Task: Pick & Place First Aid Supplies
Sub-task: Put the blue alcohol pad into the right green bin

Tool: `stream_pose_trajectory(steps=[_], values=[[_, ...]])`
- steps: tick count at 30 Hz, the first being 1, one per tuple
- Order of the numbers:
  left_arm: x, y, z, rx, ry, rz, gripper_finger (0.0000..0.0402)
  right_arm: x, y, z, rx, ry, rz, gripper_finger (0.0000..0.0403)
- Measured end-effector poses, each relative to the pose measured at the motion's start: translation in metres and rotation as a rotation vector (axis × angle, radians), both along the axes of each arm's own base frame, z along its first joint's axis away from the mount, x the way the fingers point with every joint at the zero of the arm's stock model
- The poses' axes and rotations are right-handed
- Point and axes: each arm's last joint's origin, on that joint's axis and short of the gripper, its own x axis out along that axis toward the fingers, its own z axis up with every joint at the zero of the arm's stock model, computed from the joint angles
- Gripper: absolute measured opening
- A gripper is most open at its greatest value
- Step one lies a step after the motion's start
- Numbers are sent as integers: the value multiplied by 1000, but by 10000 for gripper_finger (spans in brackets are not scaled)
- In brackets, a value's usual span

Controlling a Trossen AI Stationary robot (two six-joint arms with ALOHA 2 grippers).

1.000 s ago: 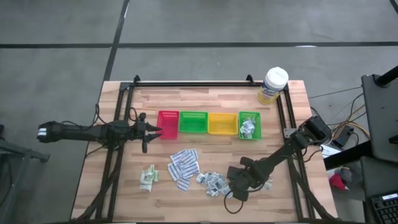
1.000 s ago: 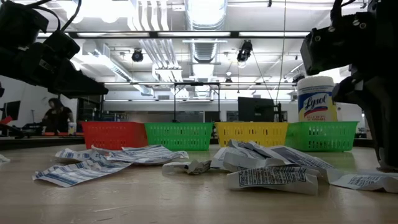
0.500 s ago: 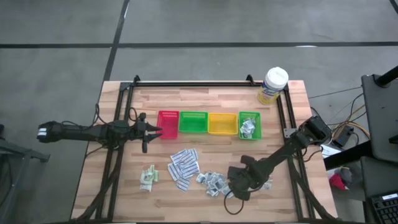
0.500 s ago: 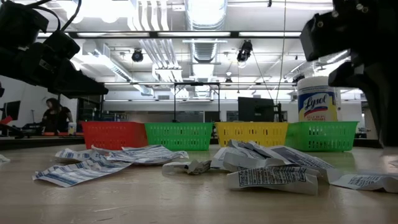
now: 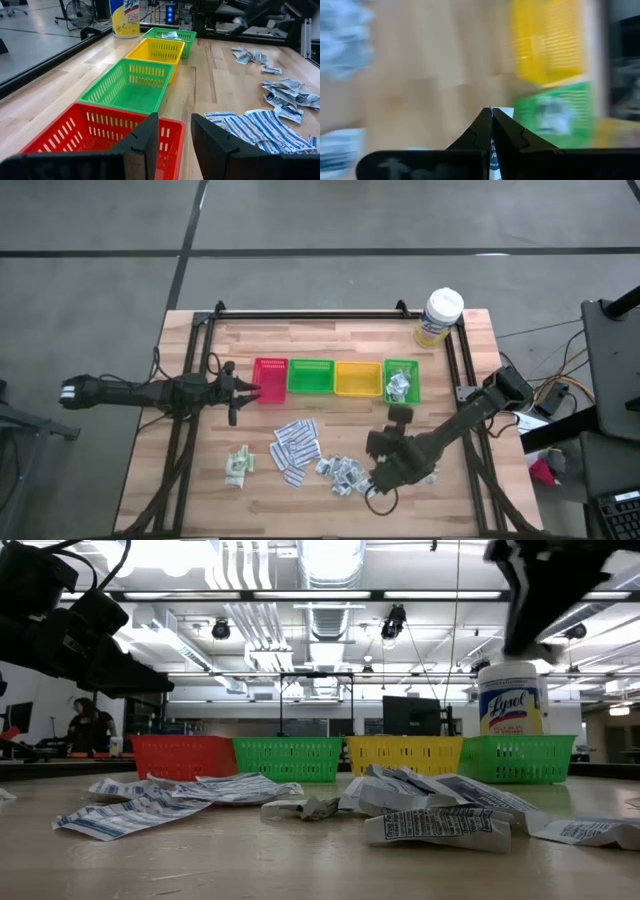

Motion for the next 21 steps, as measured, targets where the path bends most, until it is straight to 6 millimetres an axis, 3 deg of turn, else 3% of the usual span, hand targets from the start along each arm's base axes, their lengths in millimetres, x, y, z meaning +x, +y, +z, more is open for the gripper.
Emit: stream_pose_trajectory(steps=[5,10,21], values=[[0,0,0,0,0,0,113,-3,-12,11,-165,25,9,8],[0,0,0,0,0,0,113,-1,-27,9,-240,127,54,8],[0,0,0,0,0,0,113,13,-74,8,-265,306,92,8]])
